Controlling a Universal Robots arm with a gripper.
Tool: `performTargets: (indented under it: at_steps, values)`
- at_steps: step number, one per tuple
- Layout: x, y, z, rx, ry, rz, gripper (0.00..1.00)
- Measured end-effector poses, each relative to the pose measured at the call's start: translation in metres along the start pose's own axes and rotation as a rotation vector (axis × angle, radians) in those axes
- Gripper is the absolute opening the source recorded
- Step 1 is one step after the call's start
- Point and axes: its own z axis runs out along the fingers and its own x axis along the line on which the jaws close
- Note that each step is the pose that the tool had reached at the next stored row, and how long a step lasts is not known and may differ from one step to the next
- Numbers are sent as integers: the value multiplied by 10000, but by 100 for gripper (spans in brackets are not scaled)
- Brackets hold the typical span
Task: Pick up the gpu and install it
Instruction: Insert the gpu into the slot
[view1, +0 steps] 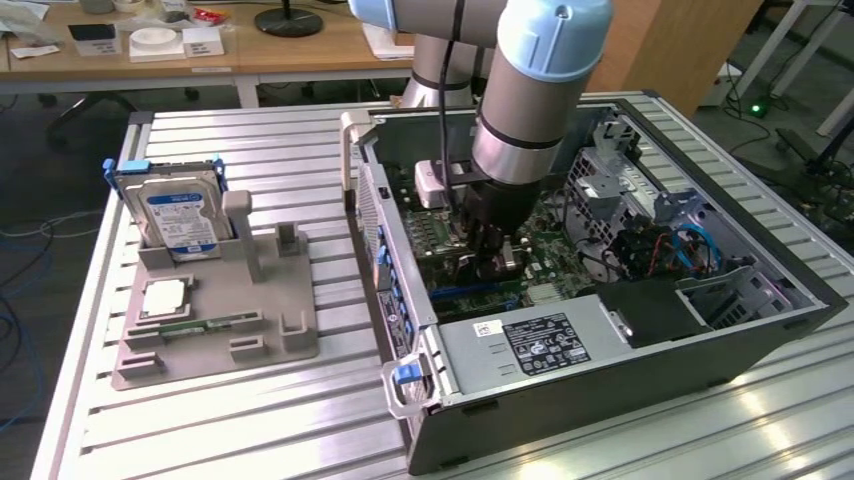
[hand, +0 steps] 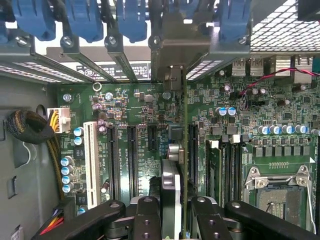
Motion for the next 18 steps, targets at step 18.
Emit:
performTargets:
  at_steps: [18]
  values:
    - [-17,1,26,-3,0,-54,28]
